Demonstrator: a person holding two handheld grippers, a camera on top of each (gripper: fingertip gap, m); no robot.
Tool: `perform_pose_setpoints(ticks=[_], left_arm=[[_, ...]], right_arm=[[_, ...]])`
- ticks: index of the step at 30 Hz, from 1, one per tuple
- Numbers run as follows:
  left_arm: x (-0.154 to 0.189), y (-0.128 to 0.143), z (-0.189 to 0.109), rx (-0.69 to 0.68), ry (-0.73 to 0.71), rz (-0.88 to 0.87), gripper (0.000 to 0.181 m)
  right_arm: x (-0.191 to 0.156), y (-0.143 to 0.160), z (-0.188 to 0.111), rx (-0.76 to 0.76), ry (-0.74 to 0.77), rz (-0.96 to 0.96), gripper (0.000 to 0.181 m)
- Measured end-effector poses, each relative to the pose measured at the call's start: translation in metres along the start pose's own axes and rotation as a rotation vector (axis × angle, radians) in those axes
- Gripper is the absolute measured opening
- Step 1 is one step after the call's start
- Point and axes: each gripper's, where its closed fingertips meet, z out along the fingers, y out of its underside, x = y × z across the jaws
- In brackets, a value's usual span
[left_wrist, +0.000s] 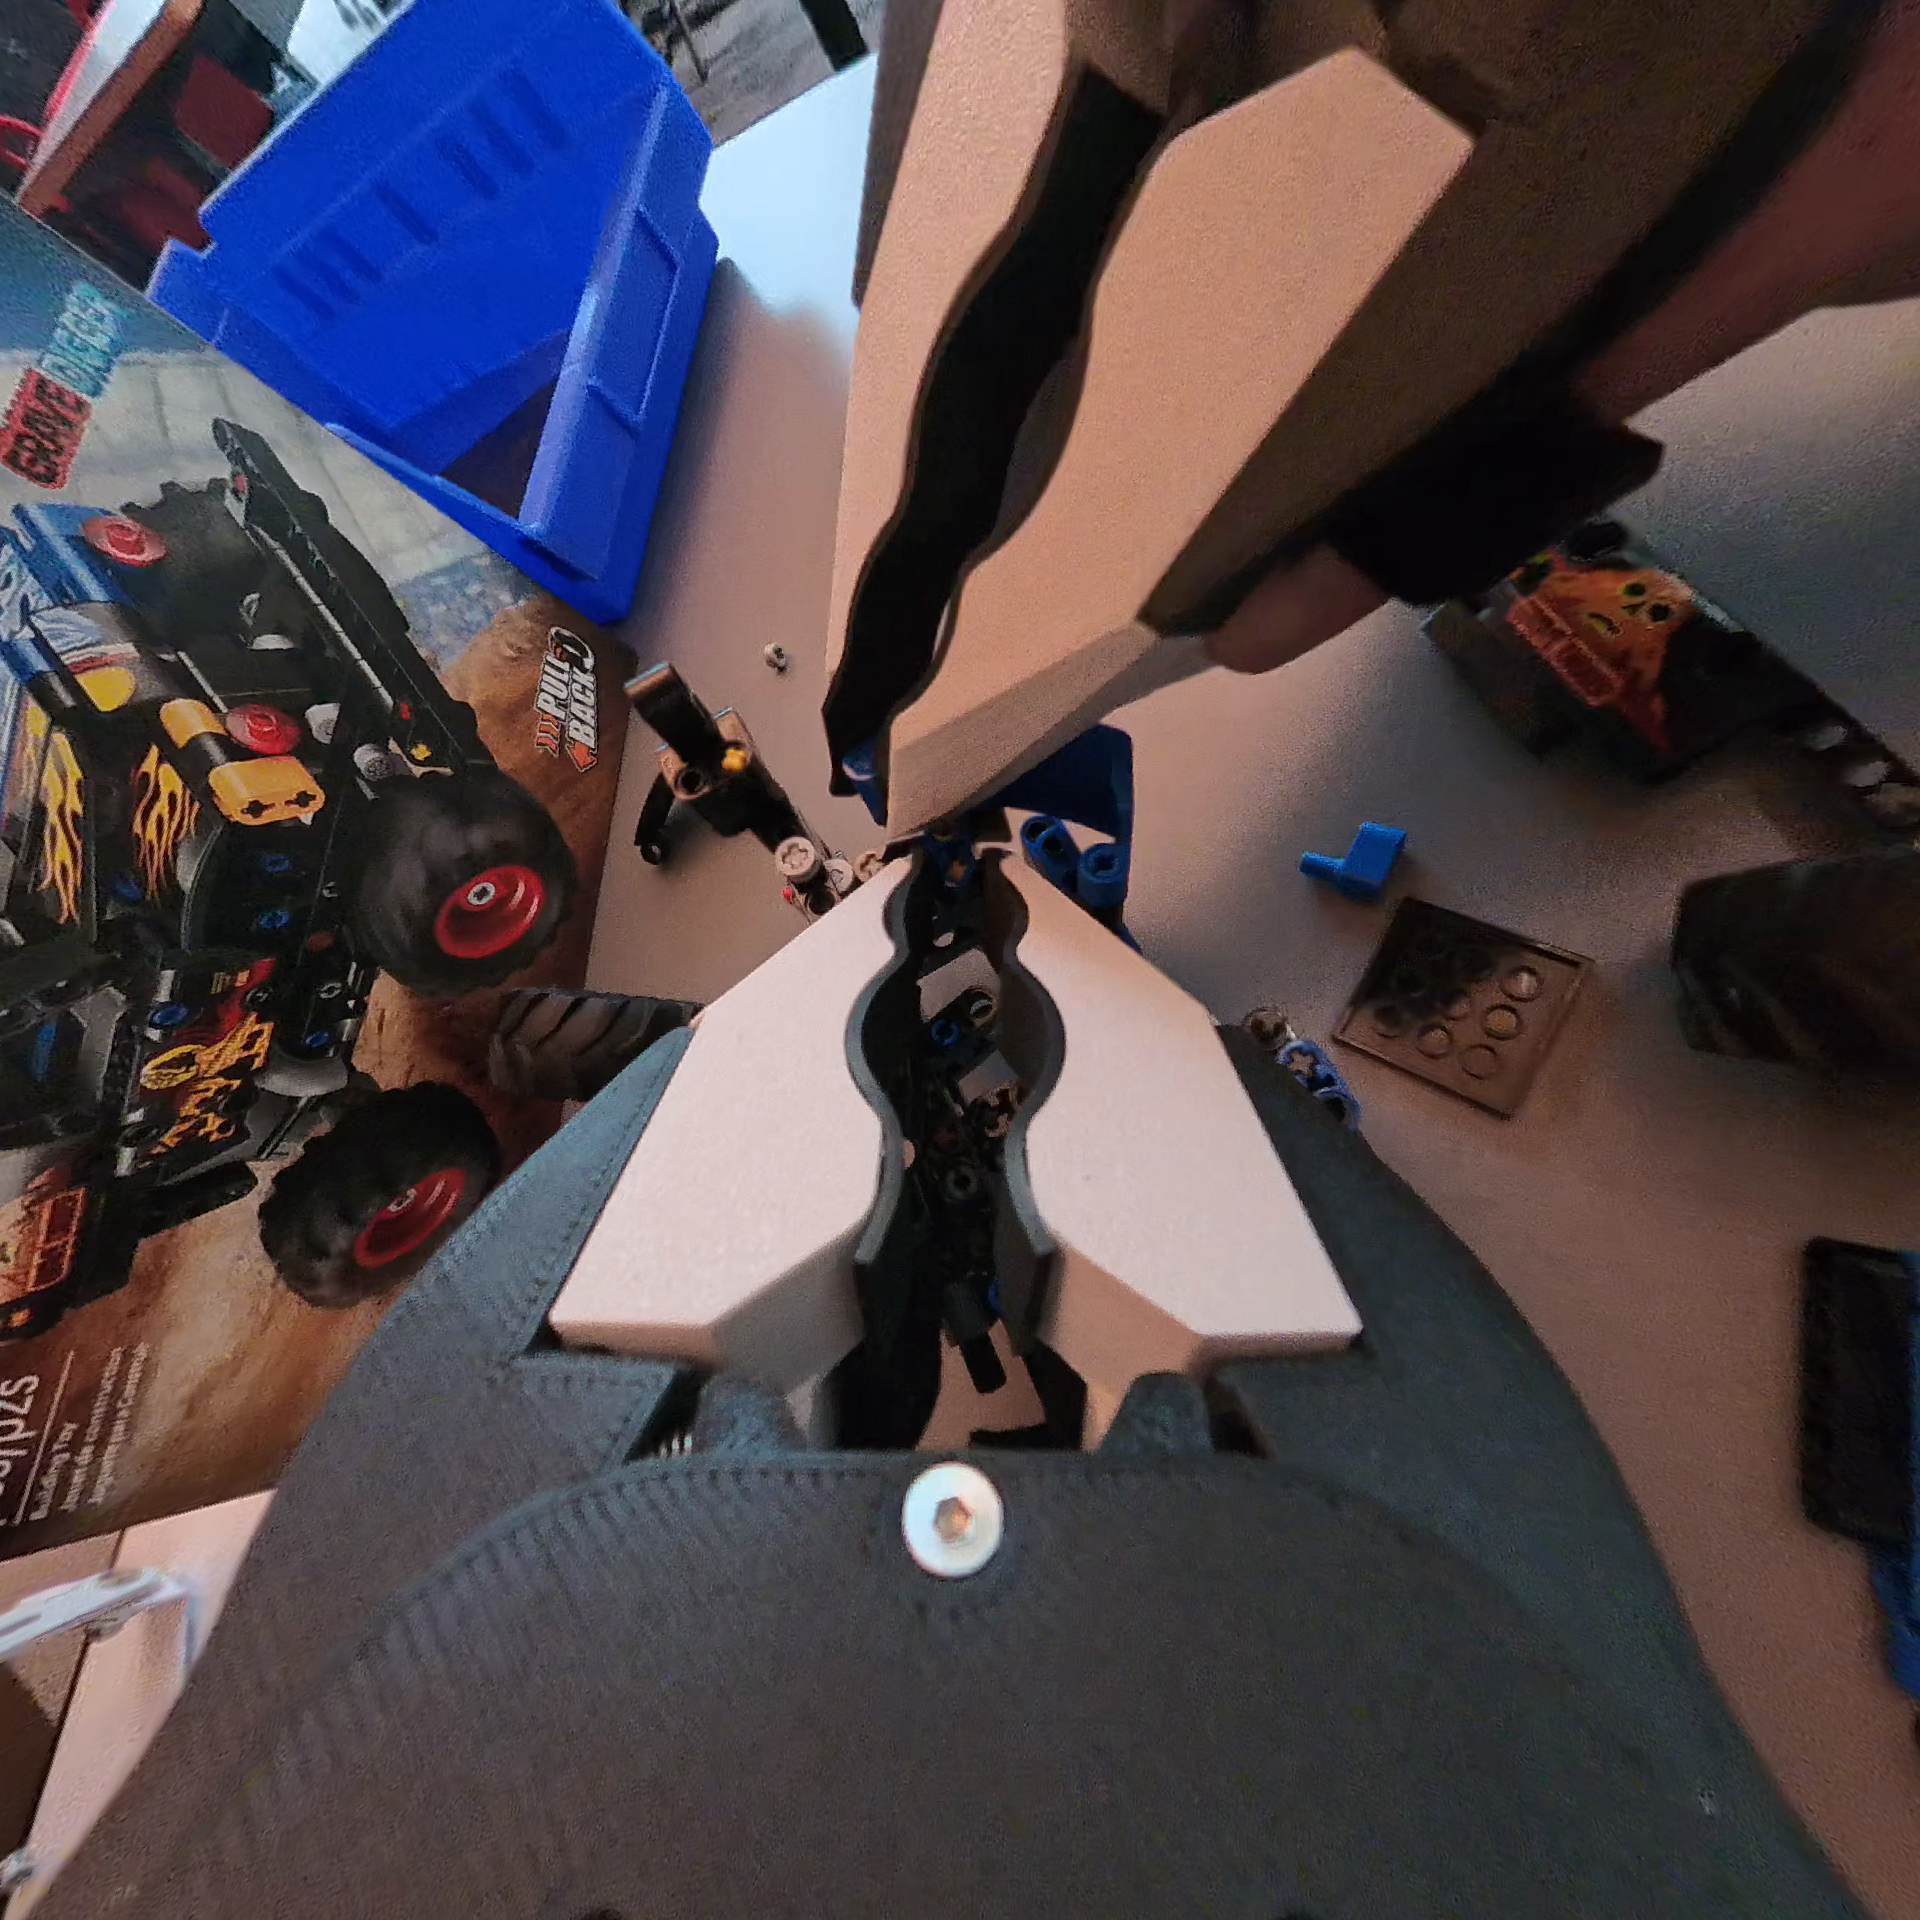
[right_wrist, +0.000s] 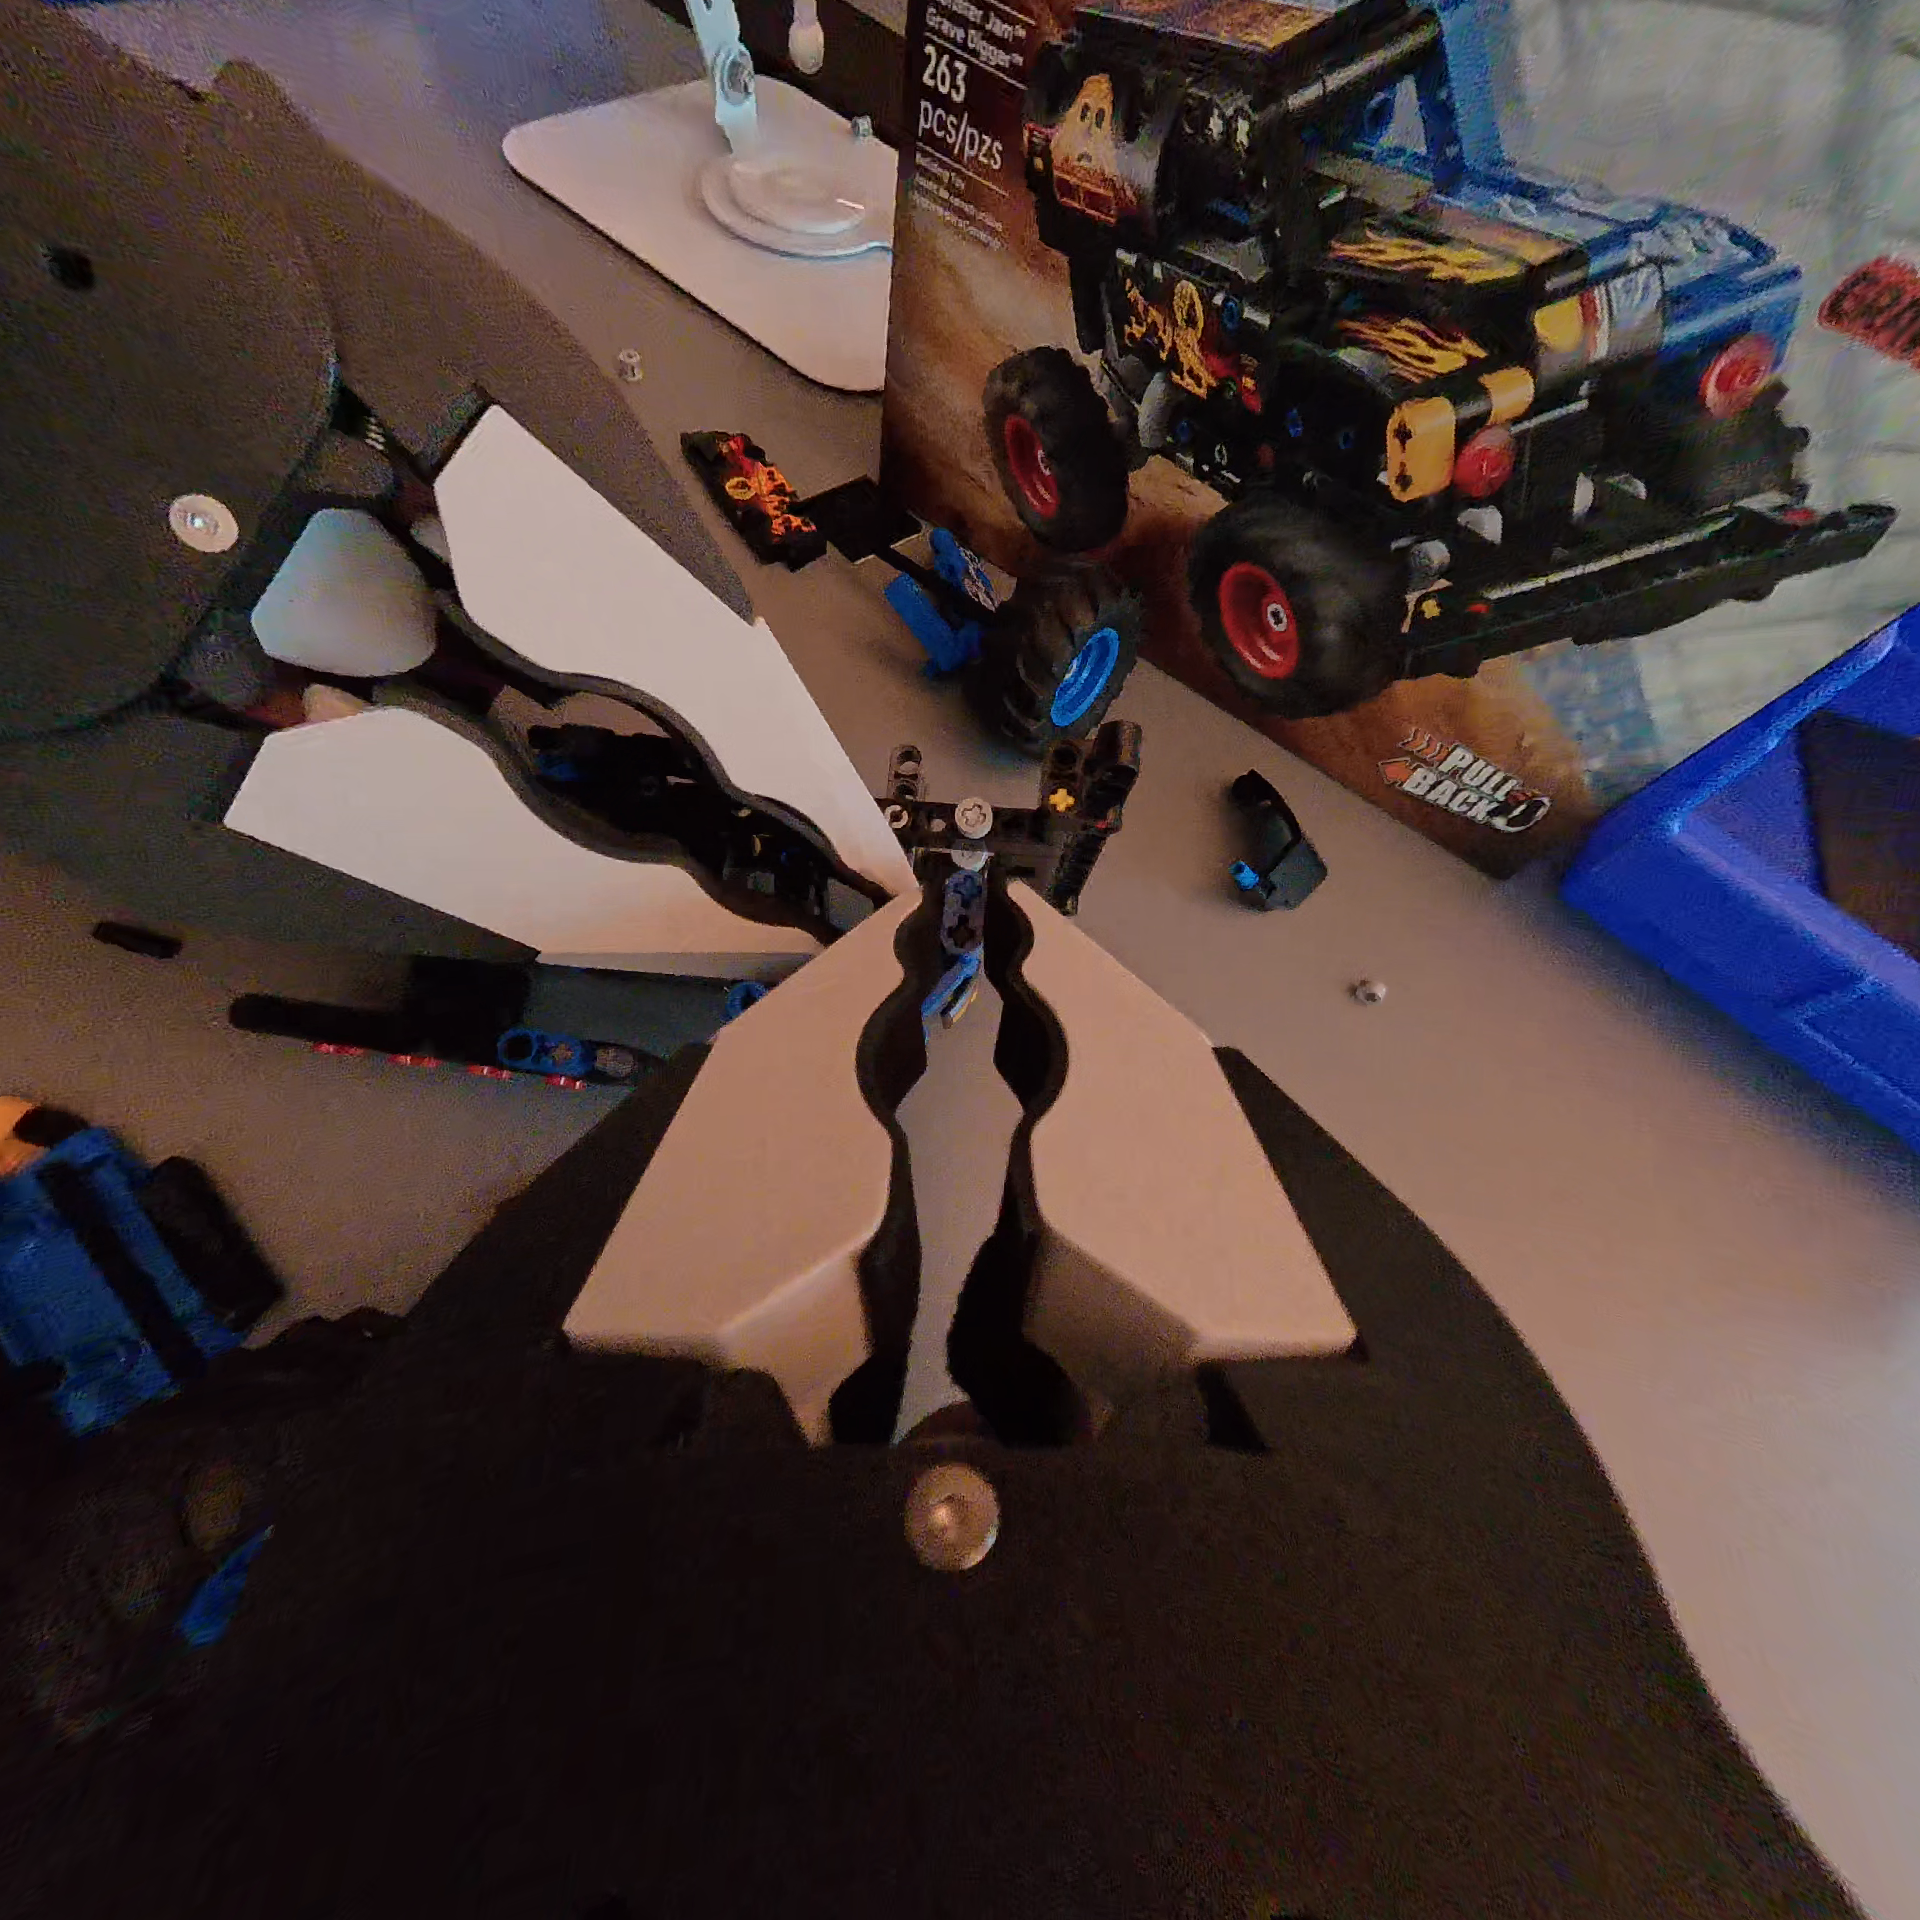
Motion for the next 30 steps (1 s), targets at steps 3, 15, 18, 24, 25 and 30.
perform_pose_setpoints(ticks=[3,15,18,24,25,30], left_arm=[[0.000,0.000,-0.001,0.013,-0.009,0.006,0.009],[0.000,-0.008,0.000,0.078,-0.008,-0.006,0.011],[0.000,-0.008,-0.001,0.089,-0.021,-0.005,0.011],[-0.002,-0.010,0.004,0.083,-0.027,-0.027,0.011],[0.000,-0.013,0.001,0.112,-0.019,-0.029,0.012],[0.000,-0.012,0.003,0.092,-0.036,-0.024,0.013]], right_arm=[[-0.001,-0.002,-0.002,0.047,-0.056,0.122,0.004],[0.000,-0.004,-0.011,-0.077,0.210,-0.138,0.004],[0.000,-0.007,-0.014,0.083,0.038,0.169,0.004],[0.008,-0.005,-0.013,0.070,0.049,0.192,0.004],[0.004,-0.006,-0.016,-0.013,0.164,-0.009,0.004],[0.009,-0.004,-0.021,0.153,-0.025,0.327,0.006]])
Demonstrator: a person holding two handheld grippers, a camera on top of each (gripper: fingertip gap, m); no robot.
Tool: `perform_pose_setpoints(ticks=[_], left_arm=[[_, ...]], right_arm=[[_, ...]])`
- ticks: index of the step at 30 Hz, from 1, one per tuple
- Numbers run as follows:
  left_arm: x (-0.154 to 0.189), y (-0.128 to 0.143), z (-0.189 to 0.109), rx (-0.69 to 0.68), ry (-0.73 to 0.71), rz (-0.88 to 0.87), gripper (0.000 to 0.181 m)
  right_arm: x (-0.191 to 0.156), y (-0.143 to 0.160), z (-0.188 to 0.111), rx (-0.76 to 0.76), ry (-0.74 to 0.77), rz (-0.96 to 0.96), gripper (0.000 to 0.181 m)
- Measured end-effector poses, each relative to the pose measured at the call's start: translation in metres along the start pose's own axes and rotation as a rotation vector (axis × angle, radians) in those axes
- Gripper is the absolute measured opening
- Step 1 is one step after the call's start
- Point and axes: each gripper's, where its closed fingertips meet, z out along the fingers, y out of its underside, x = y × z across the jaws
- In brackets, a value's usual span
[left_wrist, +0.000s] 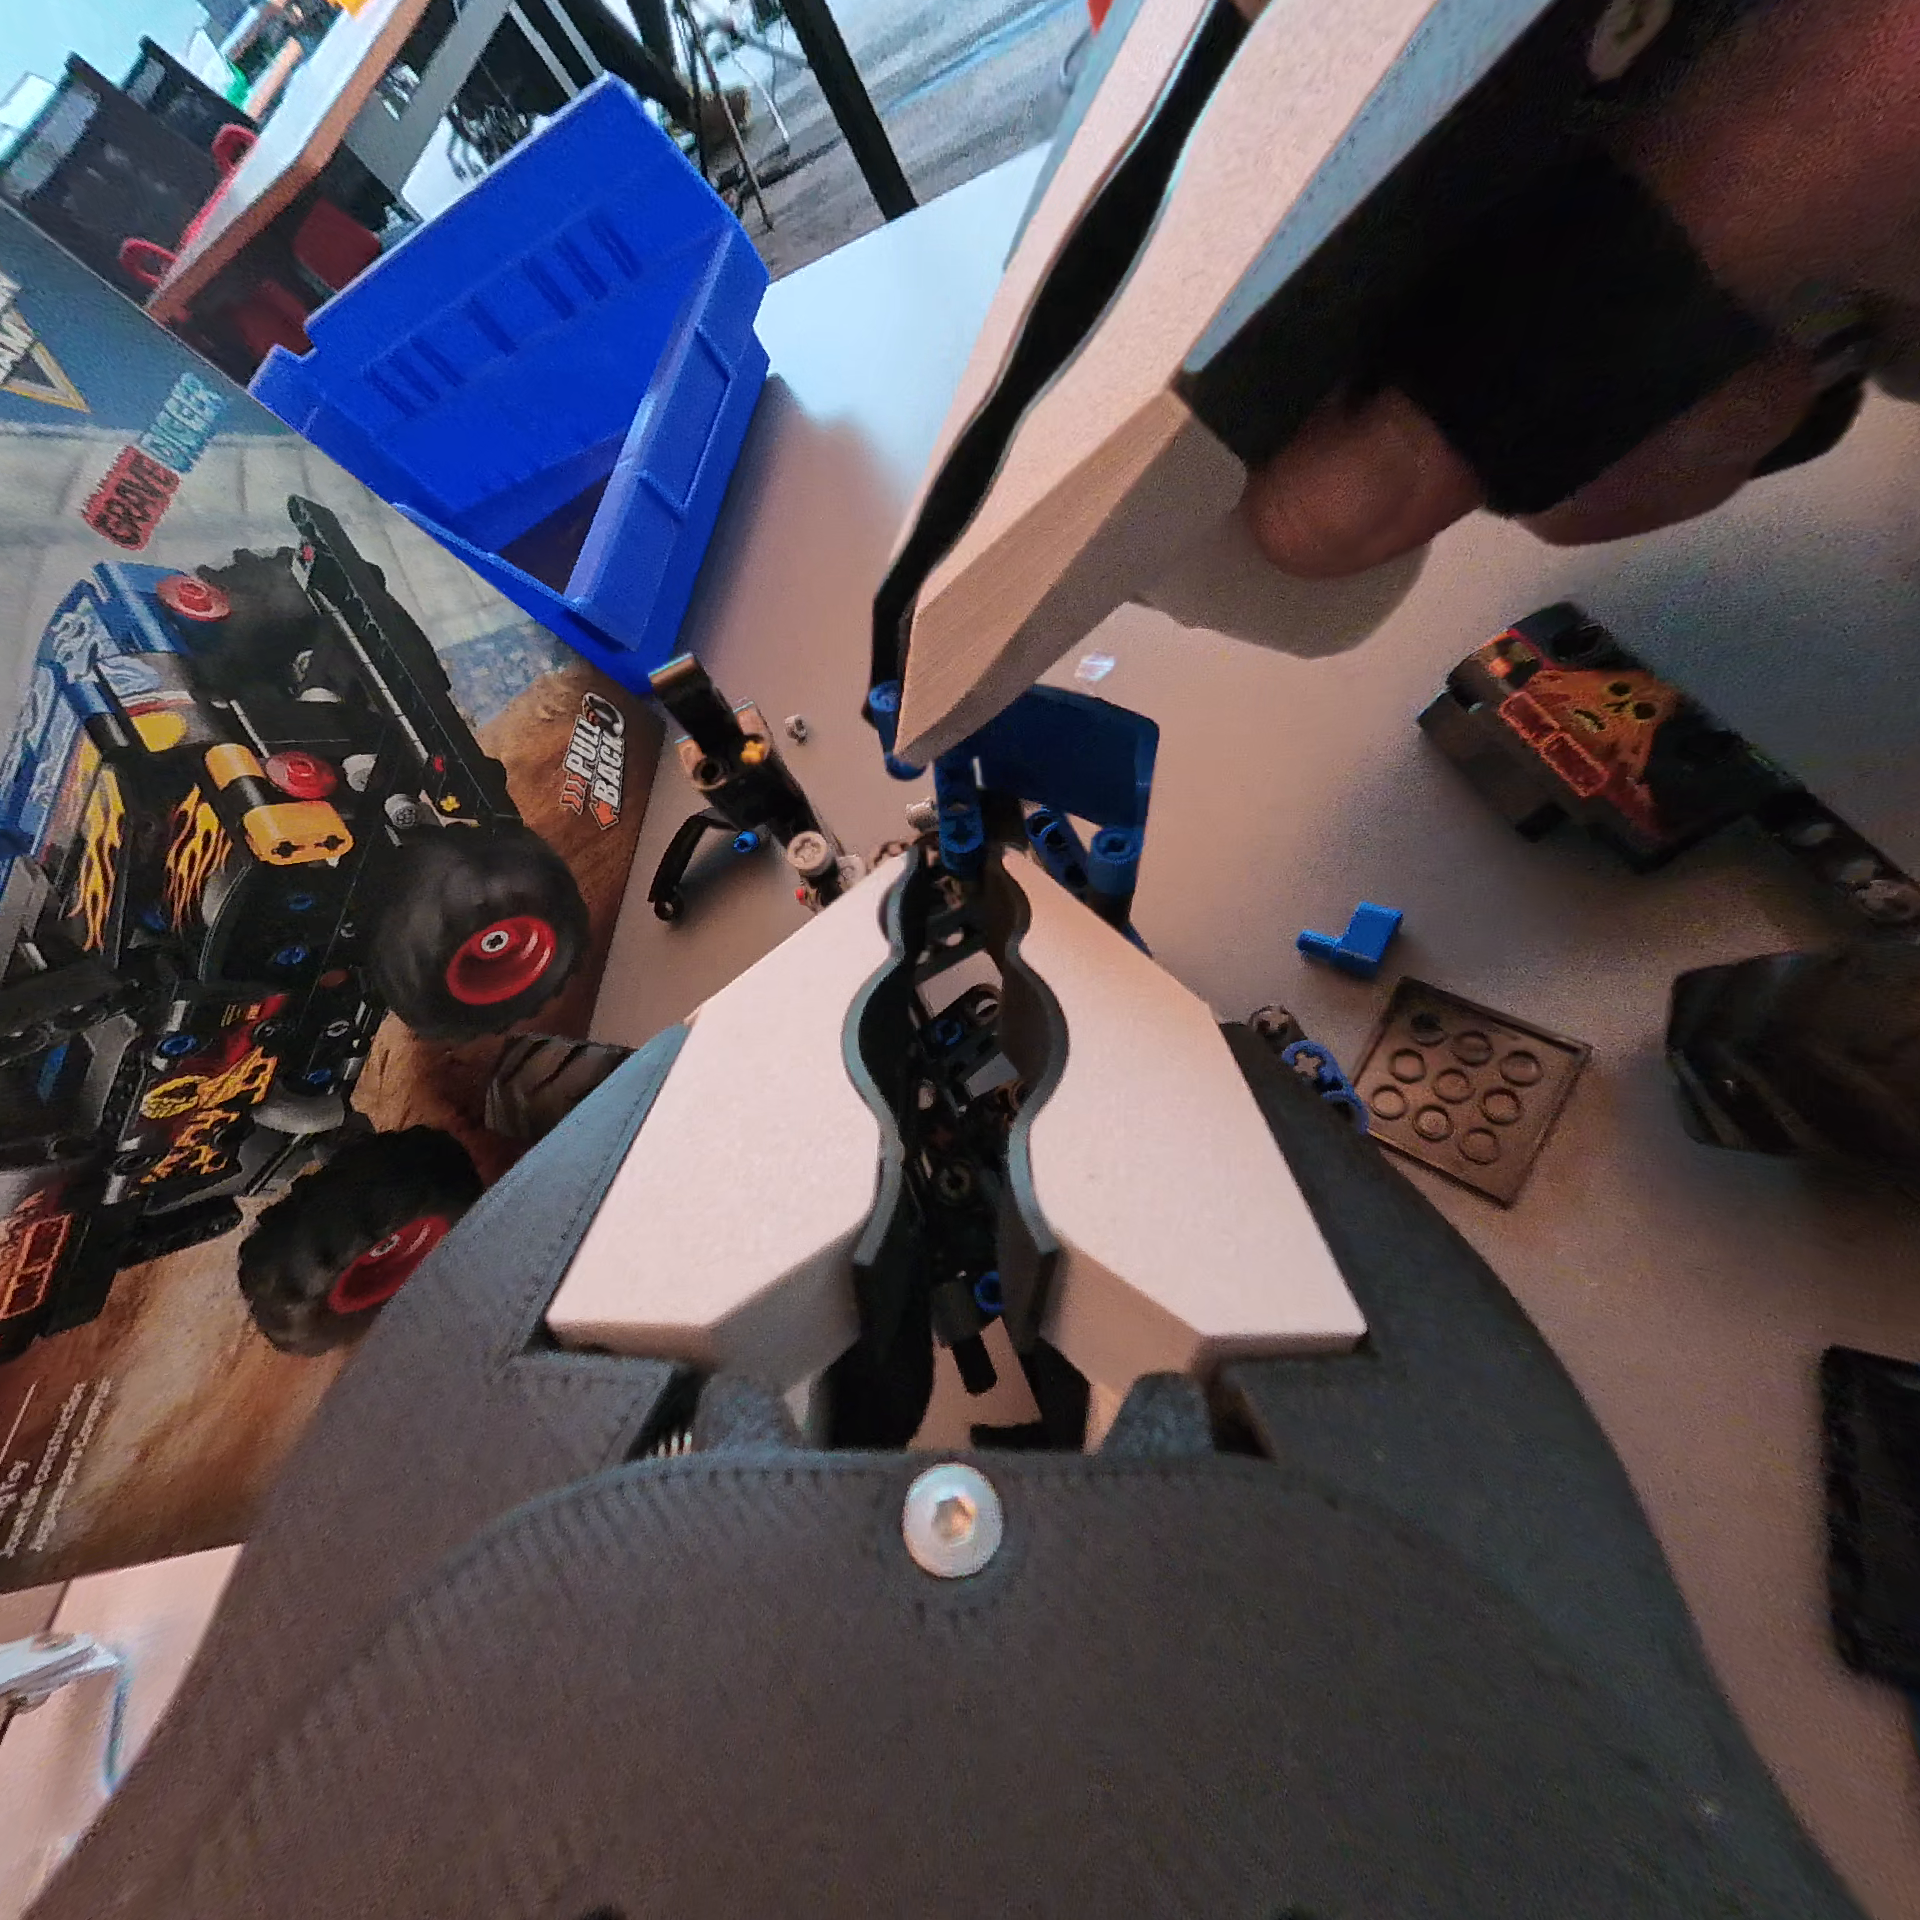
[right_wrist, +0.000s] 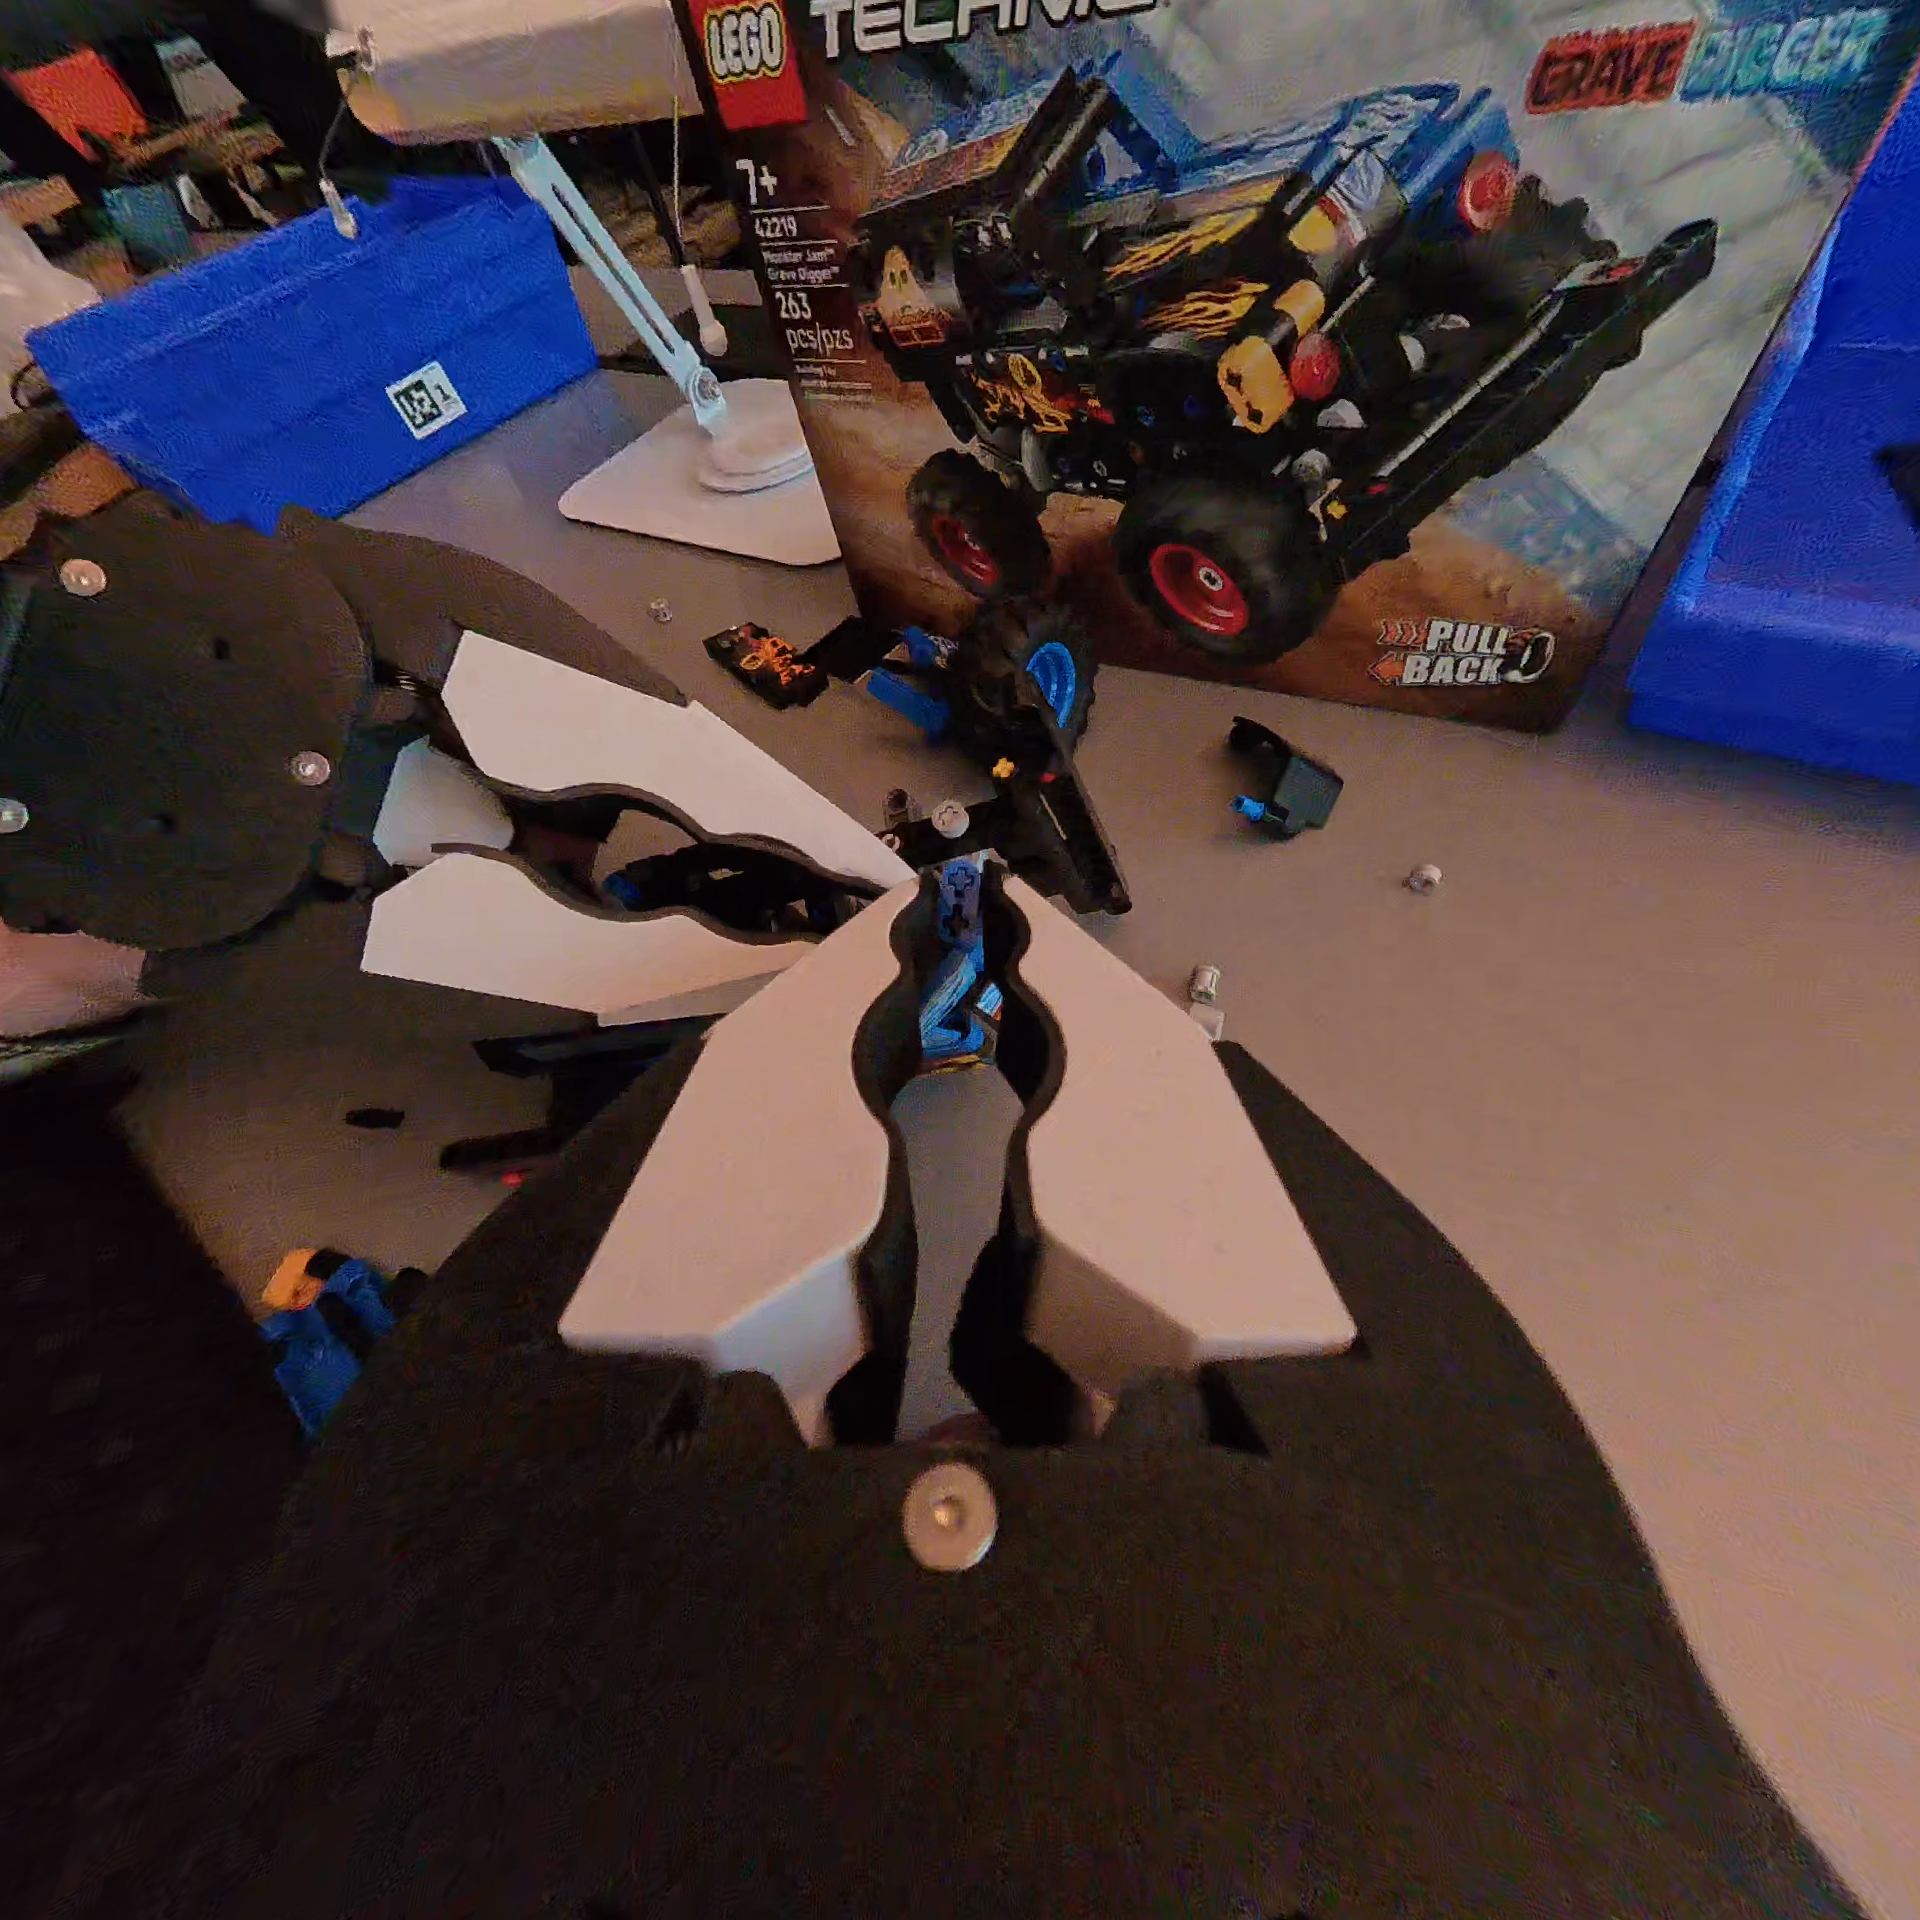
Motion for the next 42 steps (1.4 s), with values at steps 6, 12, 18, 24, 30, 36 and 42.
perform_pose_setpoints(ticks=[6,12,18,24,30,36,42], left_arm=[[0.000,-0.001,-0.002,0.013,0.015,-0.021,0.011],[0.002,-0.001,0.000,-0.008,0.005,0.010,0.011],[0.002,0.000,0.001,-0.034,-0.016,0.028,0.010],[0.001,0.000,0.003,-0.043,-0.020,0.014,0.010],[-0.007,0.001,0.004,-0.023,-0.066,0.000,0.011],[-0.011,0.006,-0.003,-0.013,-0.049,-0.041,0.010],[-0.009,0.003,-0.010,0.063,0.083,-0.143,0.014]], right_arm=[[0.000,0.001,-0.001,0.008,0.054,-0.103,0.008],[0.002,0.012,-0.008,-0.148,0.161,-0.197,0.012],[0.011,0.020,-0.004,-0.228,0.172,-0.170,0.025],[0.010,0.017,0.005,-0.225,0.153,-0.182,0.007],[-0.020,-0.008,0.001,-0.087,0.285,-0.495,0.003],[-0.004,-0.012,-0.014,-0.078,0.186,-0.316,0.005],[0.019,0.022,-0.024,-0.222,0.124,-0.222,0.006]])
